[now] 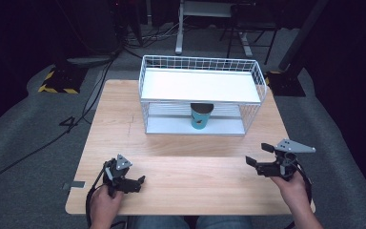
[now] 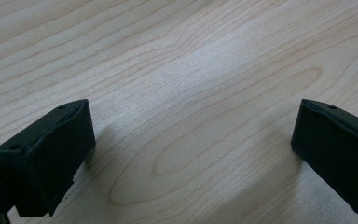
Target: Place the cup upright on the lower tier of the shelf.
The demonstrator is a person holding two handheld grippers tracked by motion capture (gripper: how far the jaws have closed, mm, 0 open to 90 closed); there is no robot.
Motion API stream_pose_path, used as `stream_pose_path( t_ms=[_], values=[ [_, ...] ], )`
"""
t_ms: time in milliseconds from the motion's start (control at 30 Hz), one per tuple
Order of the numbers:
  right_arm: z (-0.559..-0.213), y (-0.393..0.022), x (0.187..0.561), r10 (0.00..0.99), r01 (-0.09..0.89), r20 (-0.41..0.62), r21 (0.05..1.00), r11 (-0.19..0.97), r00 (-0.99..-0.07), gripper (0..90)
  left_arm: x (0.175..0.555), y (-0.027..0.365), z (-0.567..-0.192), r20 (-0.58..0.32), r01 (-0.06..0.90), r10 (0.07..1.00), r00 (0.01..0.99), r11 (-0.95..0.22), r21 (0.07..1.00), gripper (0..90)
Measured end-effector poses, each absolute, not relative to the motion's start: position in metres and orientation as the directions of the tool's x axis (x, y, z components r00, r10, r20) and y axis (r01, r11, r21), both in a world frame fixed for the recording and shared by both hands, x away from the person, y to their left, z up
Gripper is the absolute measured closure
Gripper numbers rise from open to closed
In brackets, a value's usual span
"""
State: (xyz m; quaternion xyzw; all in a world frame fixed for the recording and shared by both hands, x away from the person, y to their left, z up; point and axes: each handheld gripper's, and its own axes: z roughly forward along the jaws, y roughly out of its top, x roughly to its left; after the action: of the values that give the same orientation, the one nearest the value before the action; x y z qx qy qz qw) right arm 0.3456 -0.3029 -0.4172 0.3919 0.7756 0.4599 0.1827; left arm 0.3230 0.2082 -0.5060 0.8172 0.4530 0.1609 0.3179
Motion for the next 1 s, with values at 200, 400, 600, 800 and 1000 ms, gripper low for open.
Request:
stream_pose_path(
  t_ms=[200, 400, 600, 800, 1000],
  values=[
    [-0.436, -0.314, 0.329, 0.767, 0.453, 0.076, 0.842, 0.293, -0.638, 11.1, 0.323, 0.208, -0.506, -0.027, 0.639, 0.844, 0.536, -0.385, 0.666, 0.0],
    [-0.446, -0.330, 0.315, 0.785, 0.439, 0.054, 0.851, 0.287, -0.617, 11.1, 0.323, 0.208, -0.506, -0.025, 0.638, 0.843, 0.537, -0.387, 0.666, 0.0],
    [-0.471, -0.351, 0.314, 0.794, 0.484, 0.090, 0.832, 0.272, -0.601, 13.2, 0.323, 0.208, -0.506, -0.024, 0.637, 0.842, 0.538, -0.389, 0.666, 0.0],
    [-0.488, -0.364, 0.319, 0.831, 0.551, 0.054, 0.773, 0.316, -0.553, 13.1, 0.323, 0.209, -0.506, -0.025, 0.638, 0.841, 0.540, -0.390, 0.664, 0.0],
    [-0.501, -0.363, 0.324, 0.835, 0.578, 0.045, 0.742, 0.340, -0.549, 9.6, 0.323, 0.208, -0.506, -0.028, 0.640, 0.842, 0.539, -0.388, 0.664, 0.0]
  ],
)
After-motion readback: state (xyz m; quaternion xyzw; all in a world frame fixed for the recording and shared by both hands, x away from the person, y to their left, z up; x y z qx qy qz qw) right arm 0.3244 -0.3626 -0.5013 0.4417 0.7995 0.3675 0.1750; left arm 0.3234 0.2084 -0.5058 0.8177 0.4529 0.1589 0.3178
